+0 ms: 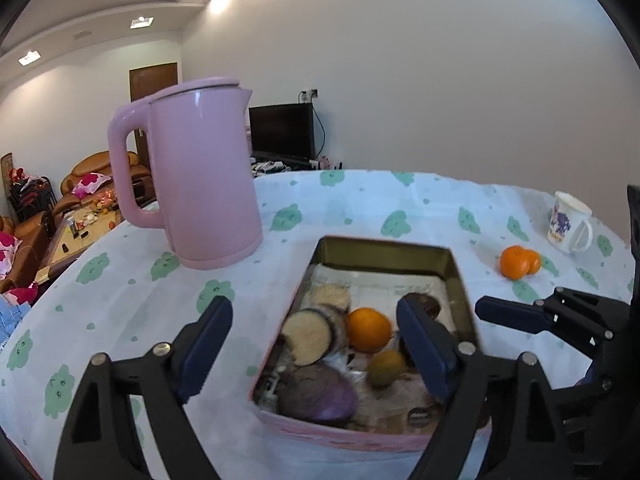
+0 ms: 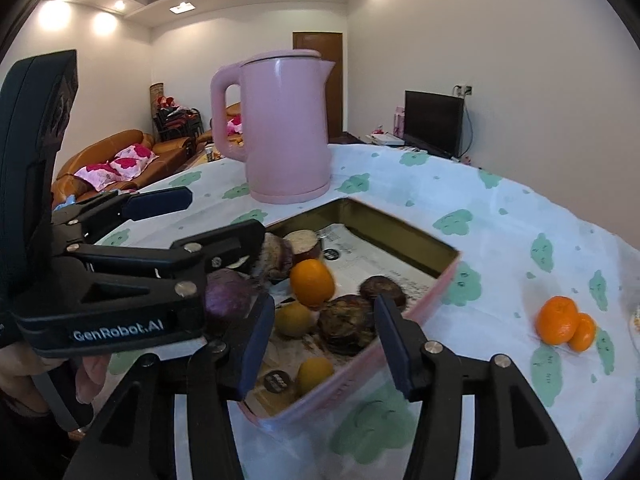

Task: Organize fruits
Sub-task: 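Open the left tool to drop the yam piece while the right tool releases the brown fruit, then move both tools back to the two oranges on the cloth, then grasp one orange with the left tool while the right tool grasps the other orange, then lift and carry the orange with the left tool while the right tool carries its orange toward the tin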

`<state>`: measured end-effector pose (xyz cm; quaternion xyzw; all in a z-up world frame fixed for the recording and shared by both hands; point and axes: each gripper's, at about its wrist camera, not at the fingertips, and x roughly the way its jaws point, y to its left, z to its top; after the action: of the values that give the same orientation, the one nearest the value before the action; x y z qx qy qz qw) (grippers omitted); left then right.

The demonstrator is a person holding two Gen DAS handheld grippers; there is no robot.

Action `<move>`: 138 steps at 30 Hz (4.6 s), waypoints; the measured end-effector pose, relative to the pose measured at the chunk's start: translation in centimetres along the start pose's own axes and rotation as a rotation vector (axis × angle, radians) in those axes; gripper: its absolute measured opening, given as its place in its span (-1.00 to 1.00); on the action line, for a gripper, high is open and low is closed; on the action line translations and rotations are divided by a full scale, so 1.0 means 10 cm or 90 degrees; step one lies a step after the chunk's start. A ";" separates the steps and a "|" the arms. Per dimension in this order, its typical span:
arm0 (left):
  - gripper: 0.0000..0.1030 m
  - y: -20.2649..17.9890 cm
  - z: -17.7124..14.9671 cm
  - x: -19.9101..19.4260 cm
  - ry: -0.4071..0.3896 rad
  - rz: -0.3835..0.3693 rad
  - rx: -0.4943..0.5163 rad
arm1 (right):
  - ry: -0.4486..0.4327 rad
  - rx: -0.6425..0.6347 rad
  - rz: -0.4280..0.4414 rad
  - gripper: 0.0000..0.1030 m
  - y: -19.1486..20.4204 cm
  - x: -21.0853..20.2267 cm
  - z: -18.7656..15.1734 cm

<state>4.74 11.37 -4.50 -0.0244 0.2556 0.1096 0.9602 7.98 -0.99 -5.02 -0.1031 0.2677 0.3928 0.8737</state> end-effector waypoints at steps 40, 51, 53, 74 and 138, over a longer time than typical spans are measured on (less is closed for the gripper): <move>0.73 -1.79 0.37 1.24 0.080 -0.064 0.021 | 0.095 0.280 -0.137 -0.32 -2.34 0.03 -0.32; 0.67 -2.16 0.36 1.16 0.071 -0.128 0.096 | 0.057 0.256 -0.237 -0.34 -2.39 -0.30 -0.38; 0.67 -2.22 0.35 1.21 0.093 -0.152 0.101 | 0.058 0.262 -0.250 -0.34 -2.43 -0.34 -0.41; -0.07 -2.42 0.29 1.49 0.198 -0.232 0.096 | 0.032 0.271 -0.250 -0.33 -2.47 -0.48 -0.46; -0.07 -2.18 0.34 0.79 -0.031 -0.181 0.074 | -0.153 0.171 -0.265 -0.33 -2.06 -0.97 -0.43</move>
<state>17.88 -8.02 -5.67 -0.0022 0.2320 -0.0422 0.9718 16.30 -22.54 -3.89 0.0079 0.1849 0.1754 0.9669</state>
